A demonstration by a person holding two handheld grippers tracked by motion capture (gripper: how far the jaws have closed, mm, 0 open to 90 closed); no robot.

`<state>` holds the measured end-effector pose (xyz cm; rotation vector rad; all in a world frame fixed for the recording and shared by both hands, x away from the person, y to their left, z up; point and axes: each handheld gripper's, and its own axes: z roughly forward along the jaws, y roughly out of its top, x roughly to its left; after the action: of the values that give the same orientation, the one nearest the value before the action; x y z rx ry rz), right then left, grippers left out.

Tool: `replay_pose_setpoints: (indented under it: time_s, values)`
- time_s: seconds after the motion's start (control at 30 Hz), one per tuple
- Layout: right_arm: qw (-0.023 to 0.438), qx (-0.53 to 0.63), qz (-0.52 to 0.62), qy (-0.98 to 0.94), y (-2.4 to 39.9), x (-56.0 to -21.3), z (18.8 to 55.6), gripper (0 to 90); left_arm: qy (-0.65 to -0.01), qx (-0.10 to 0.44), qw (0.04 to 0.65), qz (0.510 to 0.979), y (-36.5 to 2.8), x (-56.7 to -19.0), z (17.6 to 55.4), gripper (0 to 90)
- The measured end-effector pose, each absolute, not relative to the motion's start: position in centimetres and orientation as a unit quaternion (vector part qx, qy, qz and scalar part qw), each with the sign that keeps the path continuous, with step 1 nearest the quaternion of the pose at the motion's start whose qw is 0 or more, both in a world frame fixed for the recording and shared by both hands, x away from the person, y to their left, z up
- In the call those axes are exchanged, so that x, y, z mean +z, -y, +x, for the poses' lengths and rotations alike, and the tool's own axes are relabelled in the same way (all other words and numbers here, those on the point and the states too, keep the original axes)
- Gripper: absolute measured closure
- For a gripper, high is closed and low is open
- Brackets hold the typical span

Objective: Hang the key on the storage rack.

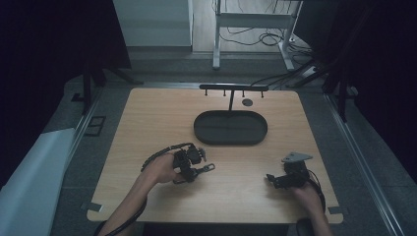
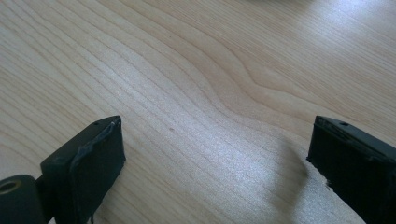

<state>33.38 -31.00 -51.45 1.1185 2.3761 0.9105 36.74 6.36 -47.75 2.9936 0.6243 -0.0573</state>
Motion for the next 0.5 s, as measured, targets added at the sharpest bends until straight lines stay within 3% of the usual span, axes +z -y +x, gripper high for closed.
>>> replay_pose_setpoints:
  time_s: [0.5]
  values:
    - [0.180,0.322,0.396,-0.841,31.03,-51.42,33.38,3.9,-0.193,-0.021,0.038,0.980,-6.47,-46.98,36.97,49.3]
